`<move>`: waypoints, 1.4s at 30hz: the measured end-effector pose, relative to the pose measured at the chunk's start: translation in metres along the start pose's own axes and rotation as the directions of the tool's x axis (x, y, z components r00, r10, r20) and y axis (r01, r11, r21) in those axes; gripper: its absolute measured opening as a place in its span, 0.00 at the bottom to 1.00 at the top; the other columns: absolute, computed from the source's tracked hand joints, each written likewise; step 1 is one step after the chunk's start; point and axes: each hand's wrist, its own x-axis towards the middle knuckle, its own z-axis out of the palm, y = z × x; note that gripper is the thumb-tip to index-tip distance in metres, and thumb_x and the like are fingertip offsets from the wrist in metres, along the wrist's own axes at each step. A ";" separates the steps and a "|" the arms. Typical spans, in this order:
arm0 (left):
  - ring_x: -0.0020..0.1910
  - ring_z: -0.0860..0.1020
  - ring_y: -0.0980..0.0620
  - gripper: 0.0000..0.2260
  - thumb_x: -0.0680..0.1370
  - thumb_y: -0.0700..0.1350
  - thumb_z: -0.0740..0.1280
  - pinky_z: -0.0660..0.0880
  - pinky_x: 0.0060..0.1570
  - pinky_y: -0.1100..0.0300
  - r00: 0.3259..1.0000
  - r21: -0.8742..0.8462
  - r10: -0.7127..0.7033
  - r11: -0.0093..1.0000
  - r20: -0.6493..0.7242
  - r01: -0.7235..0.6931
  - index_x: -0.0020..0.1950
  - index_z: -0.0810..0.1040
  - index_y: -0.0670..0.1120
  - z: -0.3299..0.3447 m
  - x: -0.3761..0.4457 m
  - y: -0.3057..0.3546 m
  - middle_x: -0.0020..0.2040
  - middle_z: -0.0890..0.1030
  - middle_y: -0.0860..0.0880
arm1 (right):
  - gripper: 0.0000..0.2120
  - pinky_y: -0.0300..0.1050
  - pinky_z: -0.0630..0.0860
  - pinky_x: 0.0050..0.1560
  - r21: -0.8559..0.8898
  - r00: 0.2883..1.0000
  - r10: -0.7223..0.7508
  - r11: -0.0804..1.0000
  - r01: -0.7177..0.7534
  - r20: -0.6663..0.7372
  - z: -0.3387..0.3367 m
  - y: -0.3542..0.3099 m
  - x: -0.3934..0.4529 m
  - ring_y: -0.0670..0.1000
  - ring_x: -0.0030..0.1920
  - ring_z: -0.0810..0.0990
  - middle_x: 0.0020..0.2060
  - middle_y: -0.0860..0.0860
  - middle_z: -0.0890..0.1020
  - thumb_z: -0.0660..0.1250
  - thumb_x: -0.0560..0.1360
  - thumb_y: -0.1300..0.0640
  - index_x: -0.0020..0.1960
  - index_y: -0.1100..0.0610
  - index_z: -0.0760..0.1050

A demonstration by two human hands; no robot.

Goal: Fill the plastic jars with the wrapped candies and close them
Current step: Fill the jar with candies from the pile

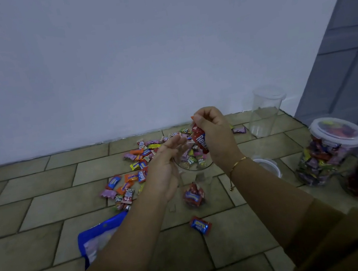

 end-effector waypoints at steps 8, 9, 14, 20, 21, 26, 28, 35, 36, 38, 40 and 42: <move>0.49 0.81 0.52 0.16 0.78 0.31 0.51 0.77 0.45 0.64 1.000 -0.029 -0.003 1.000 -0.026 0.002 0.57 0.75 0.41 0.002 -0.004 0.000 0.52 0.81 0.46 | 0.09 0.41 0.71 0.33 0.051 1.000 0.011 0.999 -0.012 0.022 -0.002 0.002 0.001 0.48 0.31 0.73 0.32 0.51 0.77 0.63 0.77 0.64 0.40 0.55 0.73; 0.49 0.81 0.52 0.16 0.78 0.31 0.51 0.77 0.45 0.65 1.000 -0.021 0.002 1.000 -0.029 -0.003 0.56 0.75 0.41 0.002 -0.004 0.000 0.52 0.81 0.46 | 0.09 0.42 0.71 0.32 0.063 1.000 0.008 0.998 -0.009 0.020 -0.002 0.002 0.001 0.47 0.30 0.73 0.29 0.48 0.77 0.64 0.77 0.63 0.38 0.56 0.73; 0.51 0.80 0.54 0.16 0.79 0.31 0.52 0.76 0.49 0.64 0.999 0.001 0.007 1.000 -0.045 -0.007 0.56 0.76 0.42 0.003 -0.004 -0.002 0.51 0.81 0.47 | 0.16 0.41 0.70 0.30 0.015 0.999 0.014 1.000 -0.015 0.042 -0.006 0.005 0.000 0.47 0.27 0.73 0.28 0.50 0.75 0.63 0.78 0.56 0.31 0.55 0.73; 0.55 0.77 0.54 0.14 0.81 0.35 0.53 0.75 0.55 0.57 1.000 0.035 -0.019 0.999 -0.025 0.019 0.61 0.74 0.43 0.000 -0.006 0.000 0.57 0.79 0.48 | 0.17 0.41 0.69 0.31 0.114 0.998 0.051 0.992 -0.054 0.035 -0.009 0.005 0.005 0.51 0.30 0.72 0.28 0.54 0.76 0.62 0.78 0.58 0.31 0.58 0.73; 0.58 0.76 0.53 0.14 0.82 0.38 0.54 0.74 0.57 0.58 0.999 0.073 -0.018 0.997 -0.032 0.020 0.65 0.72 0.43 -0.004 -0.006 0.000 0.61 0.77 0.47 | 0.16 0.41 0.69 0.31 0.166 0.998 0.064 0.984 -0.068 0.025 -0.012 0.003 0.007 0.51 0.30 0.72 0.28 0.53 0.76 0.62 0.78 0.58 0.32 0.59 0.73; 0.63 0.72 0.51 0.16 0.80 0.54 0.59 0.68 0.65 0.49 0.975 0.620 0.004 0.772 -0.224 0.139 0.66 0.72 0.54 -0.030 -0.022 -0.005 0.66 0.73 0.51 | 0.15 0.40 0.69 0.31 0.115 0.995 0.069 0.992 -0.061 -0.067 -0.042 0.008 0.011 0.49 0.31 0.72 0.29 0.52 0.76 0.61 0.79 0.58 0.34 0.58 0.73; 0.57 0.75 0.52 0.15 0.79 0.51 0.61 0.73 0.59 0.50 0.974 0.851 0.056 0.500 -0.220 0.164 0.65 0.73 0.50 -0.034 -0.037 -0.010 0.61 0.76 0.51 | 0.15 0.40 0.70 0.32 -0.088 0.994 0.069 0.993 -0.077 -0.089 -0.055 0.022 0.008 0.49 0.31 0.72 0.30 0.53 0.75 0.62 0.78 0.57 0.34 0.59 0.73; 0.77 0.41 0.44 0.53 0.63 0.79 0.57 0.44 0.74 0.48 0.978 0.953 -0.052 -0.239 -0.202 0.184 0.78 0.48 0.49 -0.036 -0.076 -0.056 0.78 0.42 0.45 | 0.12 0.31 0.62 0.28 -0.525 0.987 0.147 0.846 -0.093 0.062 -0.074 0.075 -0.008 0.44 0.29 0.65 0.29 0.51 0.69 0.63 0.78 0.56 0.37 0.60 0.72; 0.76 0.36 0.43 0.55 0.62 0.80 0.55 0.40 0.73 0.48 0.978 0.936 -0.061 -0.306 -0.199 0.171 0.78 0.44 0.48 -0.039 -0.075 -0.063 0.78 0.37 0.44 | 0.11 0.32 0.64 0.29 -0.539 0.981 0.179 0.835 -0.108 0.081 -0.074 0.082 -0.008 0.44 0.30 0.66 0.29 0.50 0.70 0.64 0.78 0.55 0.40 0.61 0.74; 0.74 0.31 0.42 0.53 0.65 0.79 0.50 0.35 0.72 0.48 0.981 0.898 -0.059 -0.415 -0.186 0.145 0.77 0.38 0.48 -0.046 -0.070 -0.069 0.75 0.31 0.42 | 0.10 0.41 0.69 0.36 -0.529 0.968 0.229 0.837 -0.142 0.103 -0.075 0.096 -0.005 0.47 0.34 0.71 0.33 0.52 0.75 0.66 0.76 0.53 0.43 0.60 0.76; 0.74 0.31 0.42 0.48 0.68 0.76 0.44 0.33 0.70 0.50 0.981 0.874 -0.041 -0.461 -0.192 0.152 0.77 0.35 0.47 -0.053 -0.063 -0.072 0.73 0.28 0.42 | 0.09 0.50 0.73 0.42 -0.555 0.956 0.275 0.813 -0.176 0.099 -0.075 0.108 0.000 0.52 0.39 0.75 0.39 0.57 0.79 0.66 0.76 0.52 0.46 0.59 0.77; 0.74 0.31 0.43 0.44 0.70 0.74 0.40 0.33 0.70 0.50 0.975 0.858 -0.016 -0.479 -0.222 0.187 0.76 0.35 0.47 -0.059 -0.055 -0.072 0.72 0.28 0.43 | 0.13 0.53 0.74 0.45 -0.607 0.947 0.305 0.773 -0.185 0.100 -0.074 0.116 0.005 0.54 0.42 0.76 0.43 0.58 0.80 0.66 0.74 0.50 0.49 0.59 0.77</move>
